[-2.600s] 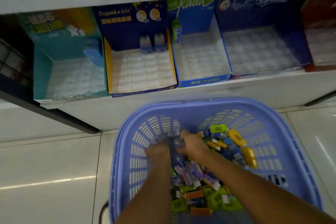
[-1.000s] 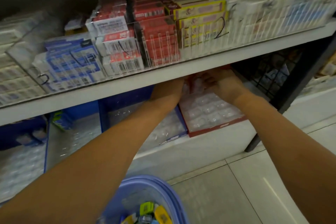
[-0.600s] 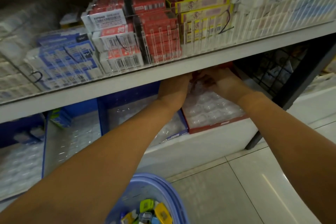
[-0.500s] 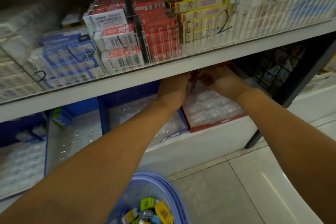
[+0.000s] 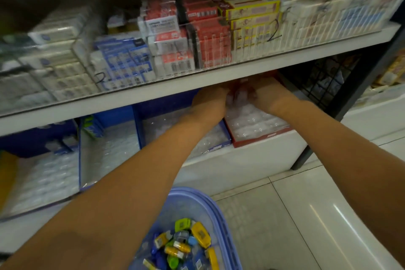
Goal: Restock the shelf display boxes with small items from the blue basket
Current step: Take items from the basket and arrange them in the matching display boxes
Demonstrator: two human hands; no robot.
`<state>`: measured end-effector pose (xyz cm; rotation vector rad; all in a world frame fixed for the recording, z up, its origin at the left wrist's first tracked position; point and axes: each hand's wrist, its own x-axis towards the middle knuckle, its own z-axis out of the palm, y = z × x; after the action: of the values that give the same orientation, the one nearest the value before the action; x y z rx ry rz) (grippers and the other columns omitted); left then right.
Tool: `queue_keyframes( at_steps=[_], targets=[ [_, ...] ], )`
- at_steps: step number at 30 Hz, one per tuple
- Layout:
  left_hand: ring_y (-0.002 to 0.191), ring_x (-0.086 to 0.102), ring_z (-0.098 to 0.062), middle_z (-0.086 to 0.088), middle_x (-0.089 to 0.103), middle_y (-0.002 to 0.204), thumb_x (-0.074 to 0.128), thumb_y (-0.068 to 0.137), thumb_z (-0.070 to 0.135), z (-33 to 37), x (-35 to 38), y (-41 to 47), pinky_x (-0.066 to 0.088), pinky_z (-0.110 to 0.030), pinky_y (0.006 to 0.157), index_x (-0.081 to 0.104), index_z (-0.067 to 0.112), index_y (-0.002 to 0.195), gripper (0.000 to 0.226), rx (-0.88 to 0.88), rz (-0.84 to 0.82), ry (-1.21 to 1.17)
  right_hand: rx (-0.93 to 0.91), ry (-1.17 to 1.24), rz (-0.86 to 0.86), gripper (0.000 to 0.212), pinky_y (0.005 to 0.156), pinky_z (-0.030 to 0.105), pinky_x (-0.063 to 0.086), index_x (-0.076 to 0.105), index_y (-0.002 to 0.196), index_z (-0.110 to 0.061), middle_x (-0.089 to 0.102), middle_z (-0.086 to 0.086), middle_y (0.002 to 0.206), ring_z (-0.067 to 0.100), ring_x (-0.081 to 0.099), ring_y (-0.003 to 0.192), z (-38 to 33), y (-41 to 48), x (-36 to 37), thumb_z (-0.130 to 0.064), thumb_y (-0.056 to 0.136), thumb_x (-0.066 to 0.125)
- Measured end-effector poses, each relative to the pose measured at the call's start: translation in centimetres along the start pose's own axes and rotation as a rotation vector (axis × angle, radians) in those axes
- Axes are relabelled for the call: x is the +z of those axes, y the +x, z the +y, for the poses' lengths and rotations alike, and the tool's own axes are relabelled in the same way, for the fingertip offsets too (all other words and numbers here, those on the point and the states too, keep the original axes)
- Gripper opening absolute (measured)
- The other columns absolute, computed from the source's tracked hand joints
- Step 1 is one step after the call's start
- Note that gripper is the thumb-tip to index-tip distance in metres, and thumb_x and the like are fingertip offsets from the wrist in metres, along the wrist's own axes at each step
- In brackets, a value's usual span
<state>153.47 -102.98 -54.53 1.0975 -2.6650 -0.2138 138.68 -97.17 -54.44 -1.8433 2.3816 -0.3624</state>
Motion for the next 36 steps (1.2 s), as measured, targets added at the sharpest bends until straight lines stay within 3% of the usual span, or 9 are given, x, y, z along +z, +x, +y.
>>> queue_keyframes(
  at_steps=[2, 6, 10, 14, 17, 22, 25, 28, 36],
  targets=[
    [0.107, 0.058, -0.027, -0.01, 0.06, 0.12, 0.053, 0.094, 0.023, -0.9, -0.6, -3.5, 0.049, -0.035, 0.087, 0.058, 0.014, 0.121, 0.029, 0.002, 0.116, -0.235, -0.003, -0.046, 0.043, 0.027, 0.095, 0.036, 0.044, 0.061, 0.109, -0.005, 0.061, 0.019, 0.116, 0.034, 0.056, 0.108, -2.4, -1.6, -1.2, -0.025, 0.093, 0.052],
    [0.063, 0.055, 0.0, 0.01, 0.059, 0.068, 0.059, 0.089, 0.026, -4.5, -1.0, -15.9, 0.042, -0.012, 0.059, 0.06, 0.021, 0.086, 0.007, -0.135, 0.401, -0.582, -0.337, 0.036, -0.103, 0.014, 0.068, 0.02, 0.036, 0.067, 0.091, -0.013, 0.068, 0.005, 0.088, 0.016, 0.058, 0.079, -10.0, -7.0, -1.7, -0.025, 0.085, 0.063],
    [0.056, 0.055, 0.0, 0.01, 0.056, 0.059, 0.06, 0.092, 0.025, -8.5, 2.4, -29.4, 0.036, -0.014, 0.053, 0.06, 0.018, 0.081, 0.013, -0.457, 0.269, -0.653, -0.509, 0.093, -0.363, 0.012, 0.07, 0.023, 0.036, 0.067, 0.092, -0.017, 0.069, 0.002, 0.092, 0.016, 0.058, 0.085, -18.8, -11.3, 4.1, -0.025, 0.085, 0.062],
    [0.096, 0.065, -0.029, -0.014, 0.069, 0.098, 0.058, 0.091, 0.019, -15.3, 7.1, -36.8, 0.045, -0.028, 0.075, 0.065, 0.005, 0.104, 0.02, -0.94, -0.14, -0.527, -0.493, 0.101, -0.602, 0.023, 0.089, 0.033, 0.043, 0.064, 0.107, -0.011, 0.065, 0.01, 0.111, 0.026, 0.058, 0.105, -25.2, -14.2, 14.9, -0.022, 0.088, 0.059],
    [0.115, 0.056, -0.03, -0.018, 0.06, 0.124, 0.051, 0.094, 0.019, -19.1, 9.5, -39.7, 0.041, -0.031, 0.089, 0.056, 0.001, 0.122, 0.033, -1.029, -0.406, -0.401, -0.375, 0.047, -0.692, 0.028, 0.093, 0.038, 0.042, 0.06, 0.117, -0.004, 0.056, 0.019, 0.123, 0.034, 0.052, 0.115, -27.6, -15.7, 22.4, -0.012, 0.091, 0.053],
    [0.122, 0.05, -0.028, -0.016, 0.054, 0.132, 0.035, 0.1, 0.013, -21.2, 12.6, -39.3, 0.039, -0.01, 0.085, 0.049, 0.002, 0.129, 0.034, -1.078, -0.334, -0.507, -0.238, -0.073, -0.751, 0.033, 0.09, 0.037, 0.045, 0.056, 0.124, -0.009, 0.056, 0.019, 0.126, 0.033, 0.055, 0.114, -27.5, -17.4, 30.2, -0.011, 0.092, 0.049],
    [0.126, 0.043, -0.028, -0.015, 0.049, 0.135, 0.028, 0.101, 0.01, -21.9, 14.0, -39.0, 0.028, -0.027, 0.104, 0.047, 0.002, 0.128, 0.034, -1.126, -0.259, -0.54, -0.244, -0.191, -0.713, 0.049, 0.102, 0.039, 0.04, 0.037, 0.14, -0.016, 0.046, 0.012, 0.138, 0.03, 0.043, 0.127, -26.4, -17.9, 33.5, -0.016, 0.093, 0.048],
    [0.126, 0.039, -0.028, -0.016, 0.041, 0.138, 0.027, 0.101, 0.009, -21.5, 14.9, -39.1, 0.029, -0.031, 0.102, 0.042, 0.001, 0.131, 0.035, -1.233, -0.236, -0.496, -0.212, -0.217, -0.664, 0.043, 0.102, 0.037, 0.038, 0.036, 0.136, -0.014, 0.046, 0.011, 0.136, 0.028, 0.04, 0.126, -26.1, -18.2, 35.5, -0.016, 0.094, 0.045],
    [0.123, 0.039, -0.031, -0.018, 0.039, 0.136, 0.031, 0.1, 0.007, -21.8, 17.1, -40.0, 0.033, -0.033, 0.1, 0.041, 0.003, 0.13, 0.032, -1.09, -0.35, -0.317, -0.094, -0.279, -0.552, 0.035, 0.102, 0.036, 0.035, 0.044, 0.129, -0.009, 0.052, 0.013, 0.129, 0.029, 0.043, 0.12, -27.1, -18.7, 37.4, -0.019, 0.096, 0.046]
  ],
)
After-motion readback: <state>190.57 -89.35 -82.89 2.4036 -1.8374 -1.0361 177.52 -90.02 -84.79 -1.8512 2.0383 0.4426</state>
